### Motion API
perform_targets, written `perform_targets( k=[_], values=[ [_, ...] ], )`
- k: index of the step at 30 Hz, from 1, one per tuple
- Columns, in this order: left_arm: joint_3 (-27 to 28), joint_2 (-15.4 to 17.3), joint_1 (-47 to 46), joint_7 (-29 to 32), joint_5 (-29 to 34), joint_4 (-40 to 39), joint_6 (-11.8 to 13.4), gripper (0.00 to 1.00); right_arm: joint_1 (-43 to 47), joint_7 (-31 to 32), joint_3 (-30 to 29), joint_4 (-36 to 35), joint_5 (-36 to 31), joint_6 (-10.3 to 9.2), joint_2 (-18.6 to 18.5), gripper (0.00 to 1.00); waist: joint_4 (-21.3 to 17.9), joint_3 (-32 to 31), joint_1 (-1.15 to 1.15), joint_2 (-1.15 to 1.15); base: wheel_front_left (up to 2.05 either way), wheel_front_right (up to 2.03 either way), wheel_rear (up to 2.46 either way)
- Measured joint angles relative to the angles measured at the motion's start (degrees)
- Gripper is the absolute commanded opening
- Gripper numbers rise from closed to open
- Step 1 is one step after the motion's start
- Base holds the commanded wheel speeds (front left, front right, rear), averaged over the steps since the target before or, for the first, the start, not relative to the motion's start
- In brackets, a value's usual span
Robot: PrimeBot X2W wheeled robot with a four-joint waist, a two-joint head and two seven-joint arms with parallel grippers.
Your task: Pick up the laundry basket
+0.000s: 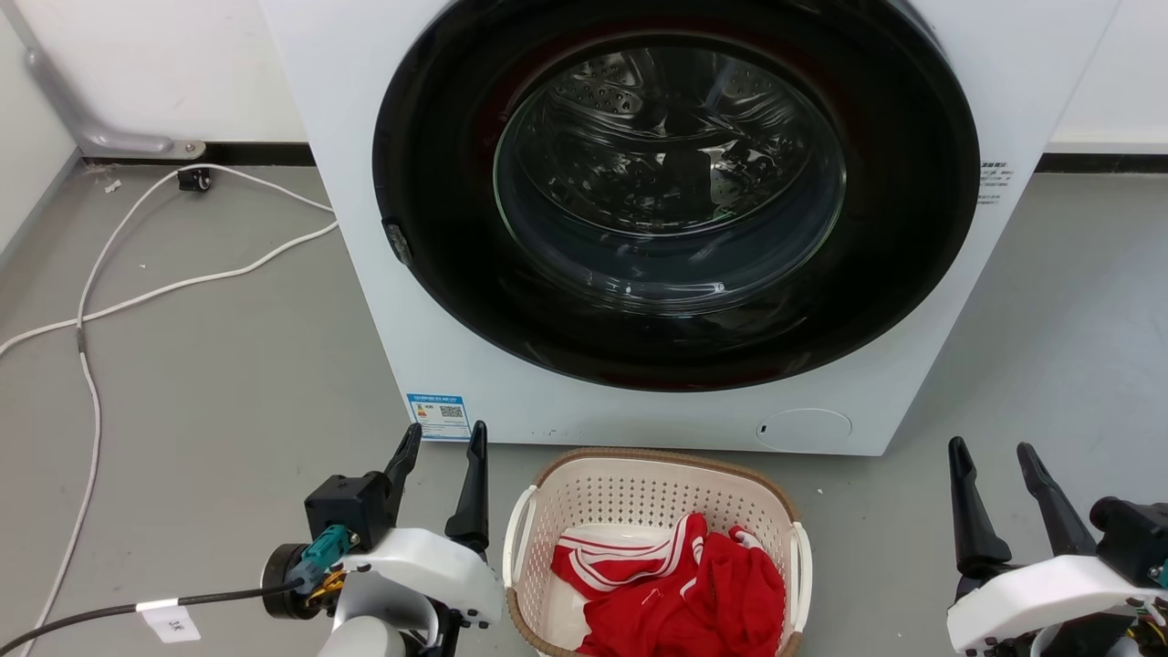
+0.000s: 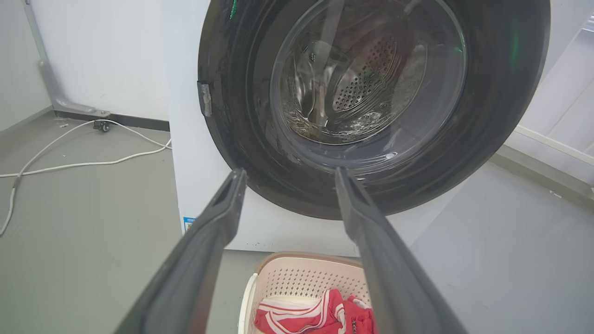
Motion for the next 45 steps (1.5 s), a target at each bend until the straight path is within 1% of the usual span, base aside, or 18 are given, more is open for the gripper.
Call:
perform_targets(
  k=[14, 30, 36, 45],
  values=[
    [0.09, -0.07, -0.68, -1.7, 5.89, 1.76, 1.18, 1.0, 0.51, -1.58, -0.08, -0.13, -5.65, 0.0, 0.02, 1.0, -0.01, -0.08, 0.0, 0.0, 0.0, 0.0, 0.0],
    [-0.42, -0.23, -1.27, -3.3, 10.96, 3.13, 1.4, 1.0, 0.51, -3.69, -0.25, 1.49, -8.08, 0.0, 0.02, 1.0, 0.38, -0.16, 0.0, 0.0, 0.0, 0.0, 0.0],
    [-0.55, -0.29, -1.7, -3.74, 12.34, 3.78, 1.42, 1.0, 0.49, -4.02, -0.59, 2.38, -8.7, 0.0, 0.03, 1.0, 0.52, -0.19, 0.0, 0.0, 0.0, 0.0, 0.0],
    [-0.33, -0.31, -1.75, -3.89, 11.55, 4.61, 1.34, 1.0, 0.19, -4.44, -0.63, 3.46, -7.72, 0.0, 0.03, 1.0, 0.55, -0.2, 0.0, 0.0, 0.0, 0.0, 0.0]
  ],
)
